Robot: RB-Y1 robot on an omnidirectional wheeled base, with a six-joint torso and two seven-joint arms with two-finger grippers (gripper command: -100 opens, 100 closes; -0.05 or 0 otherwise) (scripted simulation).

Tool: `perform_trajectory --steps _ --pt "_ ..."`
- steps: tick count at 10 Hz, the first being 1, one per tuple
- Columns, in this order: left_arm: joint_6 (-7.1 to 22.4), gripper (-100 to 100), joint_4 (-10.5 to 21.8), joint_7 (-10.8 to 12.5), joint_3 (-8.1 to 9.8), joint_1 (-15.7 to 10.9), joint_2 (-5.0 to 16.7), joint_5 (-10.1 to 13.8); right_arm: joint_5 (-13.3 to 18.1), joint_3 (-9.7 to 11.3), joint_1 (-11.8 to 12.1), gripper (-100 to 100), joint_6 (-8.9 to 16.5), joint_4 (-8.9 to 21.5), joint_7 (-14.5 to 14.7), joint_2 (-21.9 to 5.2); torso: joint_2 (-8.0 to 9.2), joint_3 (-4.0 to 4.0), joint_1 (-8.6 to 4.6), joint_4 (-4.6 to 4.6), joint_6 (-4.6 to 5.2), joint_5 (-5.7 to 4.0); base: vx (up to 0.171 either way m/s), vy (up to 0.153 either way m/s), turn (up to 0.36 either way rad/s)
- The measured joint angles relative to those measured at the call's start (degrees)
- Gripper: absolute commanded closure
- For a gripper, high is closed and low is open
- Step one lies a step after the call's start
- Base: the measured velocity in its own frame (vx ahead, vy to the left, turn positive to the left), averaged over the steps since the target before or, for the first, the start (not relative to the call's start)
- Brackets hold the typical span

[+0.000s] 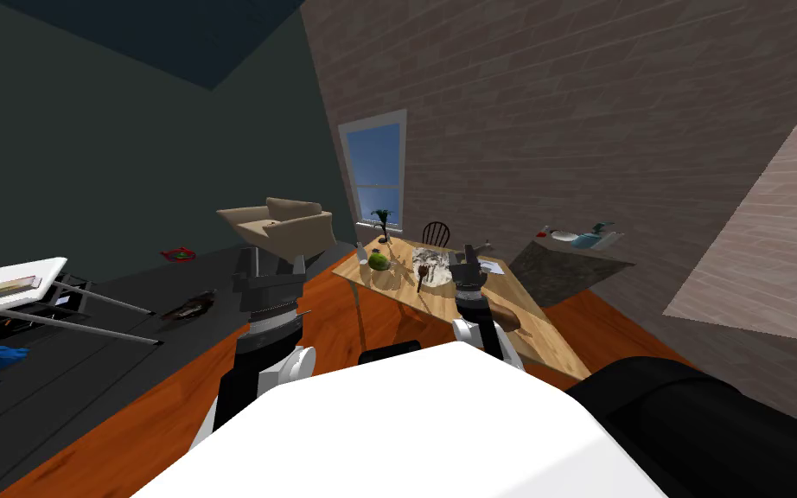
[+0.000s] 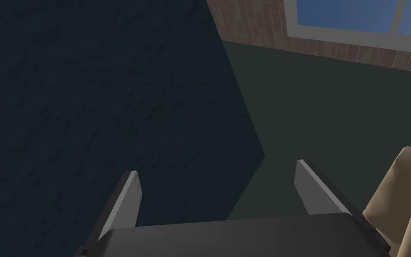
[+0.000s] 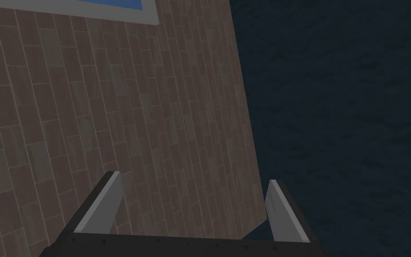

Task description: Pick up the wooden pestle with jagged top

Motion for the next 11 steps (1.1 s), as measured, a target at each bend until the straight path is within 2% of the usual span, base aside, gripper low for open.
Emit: perform_trajectory --steps 3,5,9,10,11 --pt "0.01 0 0.01 0.00 0.00 -0.03 0.00 0.00 -0.98 0.08 -0.91 -100 -0.55 3.29 -2.88 -3.79 0.78 0.45 -0.17 0.17 -0.04 -0.04 -0.206 -0.039 0.296" --pt "0.01 0 0.01 0.00 0.00 -0.02 0.00 0.00 -2.28 0.23 -1.91 -100 -1.23 6.41 -5.45 -5.49 0.61 0.36 -0.22 0.15 -0.02 -0.05 -0.132 -0.046 0.301" --pt "0.00 0 0.01 0.00 0.01 -0.01 0.01 0.00 -6.10 0.72 -4.57 -100 -2.66 13.69 -10.71 -7.17 0.18 0.11 -0.35 0.05 -0.03 -0.08 -0.064 -0.060 0.320" --pt "0.00 0 0.00 0.00 0.01 0.00 0.01 0.00 -7.34 0.92 -5.23 -100 -3.07 15.44 -12.18 -7.42 0.13 0.09 -0.41 0.04 0.00 -0.09 -0.038 -0.048 0.108" --pt "0.00 0 0.00 0.00 0.01 0.01 0.01 0.00 -8.04 0.84 -5.51 -100 -3.19 16.50 -13.15 -7.70 0.10 0.06 -0.35 0.03 0.04 -0.08 -0.045 -0.030 0.325"
